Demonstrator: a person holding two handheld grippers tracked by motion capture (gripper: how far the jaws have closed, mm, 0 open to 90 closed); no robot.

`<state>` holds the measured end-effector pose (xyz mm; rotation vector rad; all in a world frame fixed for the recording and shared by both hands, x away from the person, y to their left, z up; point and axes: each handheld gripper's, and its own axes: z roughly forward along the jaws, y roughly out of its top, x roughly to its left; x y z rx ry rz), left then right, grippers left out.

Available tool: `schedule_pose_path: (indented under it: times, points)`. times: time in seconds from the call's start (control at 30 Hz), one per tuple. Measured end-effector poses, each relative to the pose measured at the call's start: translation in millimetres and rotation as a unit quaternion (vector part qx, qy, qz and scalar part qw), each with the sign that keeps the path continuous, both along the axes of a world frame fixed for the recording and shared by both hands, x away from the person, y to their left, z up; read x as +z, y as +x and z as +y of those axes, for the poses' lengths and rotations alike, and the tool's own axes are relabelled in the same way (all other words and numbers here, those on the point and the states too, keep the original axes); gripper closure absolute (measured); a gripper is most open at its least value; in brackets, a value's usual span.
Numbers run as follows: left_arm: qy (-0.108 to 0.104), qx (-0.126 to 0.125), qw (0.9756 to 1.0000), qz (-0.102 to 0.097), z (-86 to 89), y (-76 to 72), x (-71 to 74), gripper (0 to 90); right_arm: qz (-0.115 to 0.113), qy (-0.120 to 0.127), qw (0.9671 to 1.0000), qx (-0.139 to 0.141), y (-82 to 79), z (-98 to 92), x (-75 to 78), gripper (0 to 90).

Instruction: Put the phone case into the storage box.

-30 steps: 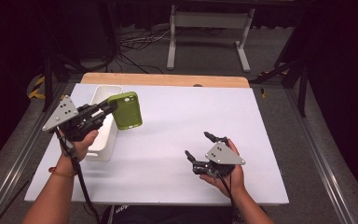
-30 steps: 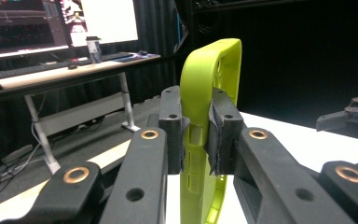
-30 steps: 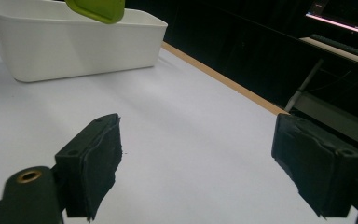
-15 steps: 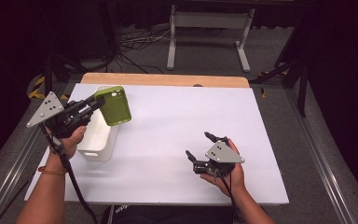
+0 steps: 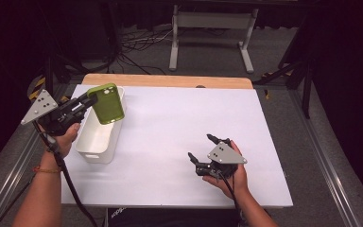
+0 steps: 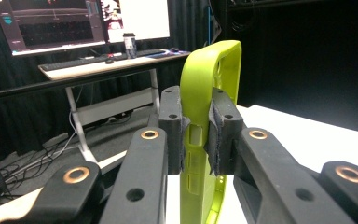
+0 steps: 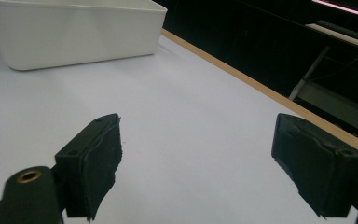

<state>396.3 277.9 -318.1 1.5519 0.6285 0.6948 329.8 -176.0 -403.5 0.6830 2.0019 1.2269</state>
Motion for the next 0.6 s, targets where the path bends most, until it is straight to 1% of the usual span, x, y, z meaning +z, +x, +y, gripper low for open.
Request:
schedule_pose_path:
  times: [0.03,0.13,0.23,0.27,0.3,0.33,0.37,0.4,0.43,0.47,0.5,0.53,0.57,0.6]
  points:
    - [-0.004,0.001,1.0,-0.004,0.9,1.1,0.5,78.6,0.0,0.0,1.0,0.0,0.2,0.0,0.1,16.6]
    - [0.001,0.001,1.0,-0.005,4.6,4.2,1.0,78.6,0.002,0.0,1.0,-0.002,1.3,0.2,-0.2,16.6]
    - [0.002,0.004,1.0,0.003,10.3,10.0,-1.1,78.6,0.003,-0.003,1.0,-0.001,2.3,1.5,-0.6,16.6]
    - [0.002,0.003,1.0,0.006,12.6,12.7,-2.2,78.7,0.003,-0.001,1.0,-0.001,2.2,1.4,-0.1,16.6]
    - [0.002,0.005,1.0,0.005,14.4,15.6,-3.6,78.7,0.003,-0.001,1.0,-0.001,2.2,1.4,-0.1,16.6]
    - [0.005,0.006,0.9999,0.008,17.1,19.1,-5.0,78.7,0.003,0.002,1.0,0.001,2.0,1.1,1.0,16.6]
    - [0.004,0.004,0.9999,0.012,20.1,24.2,-6.7,78.7,0.004,0.003,1.0,0.002,1.8,1.0,1.1,16.6]
    - [0.01,0.006,0.9999,0.011,22.6,27.8,-7.3,78.7,0.003,0.004,1.0,0.004,1.7,0.8,1.1,16.6]
    - [0.01,0.006,0.9999,0.011,22.6,27.8,-7.3,78.7,0.002,0.002,1.0,0.005,1.7,0.7,1.1,16.6]
    - [0.015,0.008,0.9997,0.015,24.8,32.3,-7.4,78.7,0.002,0.001,1.0,0.003,1.9,0.4,1.2,16.6]
    - [0.018,0.012,0.9996,0.016,28.6,40.0,-7.9,78.7,0.002,0.004,1.0,0.004,2.3,-0.2,1.1,16.6]
    - [0.018,0.012,0.9996,0.016,28.6,40.0,-7.9,78.7,0.002,0.005,1.0,0.002,2.6,-0.7,0.9,16.6]
    - [0.02,0.012,0.9996,0.018,30.5,43.9,-7.9,78.7,0.002,0.006,1.0,-0.001,2.9,-1.1,0.5,16.6]
    - [0.024,0.015,0.9993,0.025,31.7,51.0,-8.8,78.7,0.005,0.007,1.0,-0.001,3.1,-1.5,0.0,16.6]
